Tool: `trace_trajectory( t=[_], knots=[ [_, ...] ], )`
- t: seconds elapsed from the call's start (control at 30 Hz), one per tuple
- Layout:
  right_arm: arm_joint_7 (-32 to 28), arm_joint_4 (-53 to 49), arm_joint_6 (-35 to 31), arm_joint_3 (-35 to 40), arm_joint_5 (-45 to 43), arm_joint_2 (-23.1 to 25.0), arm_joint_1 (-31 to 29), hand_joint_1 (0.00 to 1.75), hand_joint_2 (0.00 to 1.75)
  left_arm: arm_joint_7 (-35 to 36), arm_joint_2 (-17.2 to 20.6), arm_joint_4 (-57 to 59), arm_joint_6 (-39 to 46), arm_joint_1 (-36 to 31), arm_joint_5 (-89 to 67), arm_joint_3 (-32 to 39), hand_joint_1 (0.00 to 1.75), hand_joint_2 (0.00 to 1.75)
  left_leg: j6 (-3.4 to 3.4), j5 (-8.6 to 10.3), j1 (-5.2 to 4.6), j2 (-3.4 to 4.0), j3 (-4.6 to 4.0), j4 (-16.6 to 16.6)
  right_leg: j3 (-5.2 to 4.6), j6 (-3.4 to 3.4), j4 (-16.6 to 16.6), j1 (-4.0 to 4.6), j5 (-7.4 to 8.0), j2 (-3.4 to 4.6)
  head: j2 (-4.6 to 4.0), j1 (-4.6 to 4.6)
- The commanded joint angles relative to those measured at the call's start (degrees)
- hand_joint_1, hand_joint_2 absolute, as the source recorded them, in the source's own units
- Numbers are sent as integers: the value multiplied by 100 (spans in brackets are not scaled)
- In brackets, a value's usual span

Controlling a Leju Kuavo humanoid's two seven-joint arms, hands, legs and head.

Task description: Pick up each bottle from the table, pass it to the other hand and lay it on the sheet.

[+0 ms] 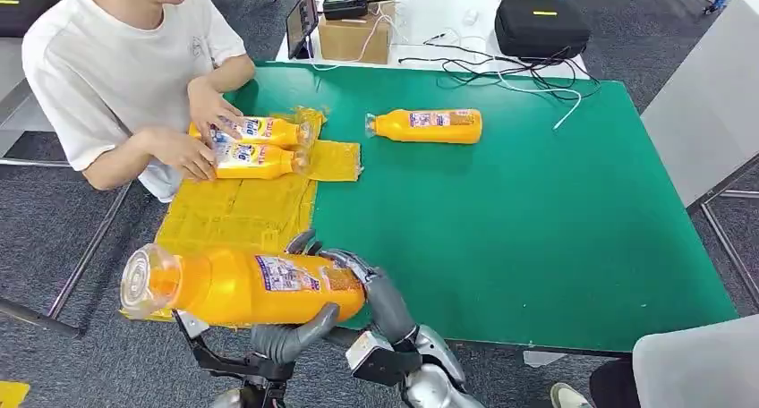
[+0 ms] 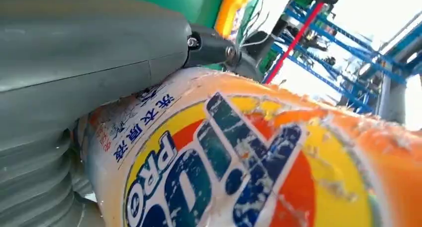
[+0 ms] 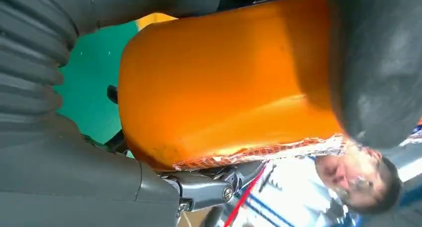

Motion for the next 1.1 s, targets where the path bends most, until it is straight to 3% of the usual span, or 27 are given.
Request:
trace_trajectory(
  t=[0.03,0.13,0.17,0.27,0.33,0.37,0.43,0.57,0.67,0.77,0.9,0.97,1.1],
  knots=[
    [299,1166,385,279,86,-117,-96,0,175,41,-219,-308,-255,-222,166,238,175,175,-8,0,12,-23,10,-1,22,-11,-9,12,-4,-24,2,0],
    [377,1184,377,253,113,-104,-65,0,175,73,-222,-334,-267,-199,210,289,175,175,-5,0,7,-25,6,0,18,-6,-7,7,-4,-21,0,2],
    [377,1184,377,253,113,-104,-65,0,0,73,-222,-334,-267,-199,210,289,175,175,-8,-3,10,-26,12,1,26,-10,-9,11,-6,-22,2,4],
    [352,1110,260,167,88,-93,70,0,0,88,-204,-299,-205,-217,149,308,175,175,-8,-2,6,-18,10,-3,24,-10,-6,6,-5,-15,0,13],
    [318,1023,76,34,100,-115,259,0,0,100,-189,-185,610,-271,-548,283,175,175,-7,-2,1,-9,0,-4,11,-9,-2,1,-1,0,0,2],
    [302,1007,53,44,120,-156,320,0,0,93,-164,-128,628,-302,-554,253,175,175,-11,-5,5,-14,8,-5,22,-13,-6,6,-5,-7,0,0],
    [235,922,-158,3,147,-170,559,0,0,-409,-134,224,1804,-479,-1790,181,175,175,-13,-2,11,-32,14,-7,34,-16,-12,12,-8,-29,0,2],
    [170,962,-442,-20,78,-266,710,0,0,-564,-51,868,2584,-660,-2827,188,175,175,-9,1,7,-26,19,-14,32,-13,-18,9,-3,-21,0,2],
    [101,932,-631,-123,-47,-260,774,0,0,-247,132,1490,3589,-830,-4303,240,175,175,-8,1,5,-25,17,-14,31,-10,-16,6,-2,-18,0,4],
    [71,744,-781,-186,-144,-308,878,0,0,-44,4,2239,3805,-991,-5493,971,175,175,-8,3,3,-15,20,-18,30,-11,-17,4,1,-11,0,4],
    [91,715,-820,-218,-187,-285,891,0,0,78,-43,2293,3865,-1005,-5787,1096,175,175,-9,1,3,-12,10,-11,21,-11,-11,3,0,-7,0,4],
    [-37,547,-1082,-345,-255,-227,965,0,0,441,-153,2462,3865,-1093,-6566,1732,175,175,-14,-5,9,-1,15,-7,24,-17,-10,10,-3,0,0,2],
    [-262,-403,-1432,-617,-397,-282,1193,0,0,311,-314,3202,3865,-1644,-7999,3349,175,175,-16,-5,12,-6,12,-2,21,-20,-3,14,-4,-2,0,4]
  ],
)
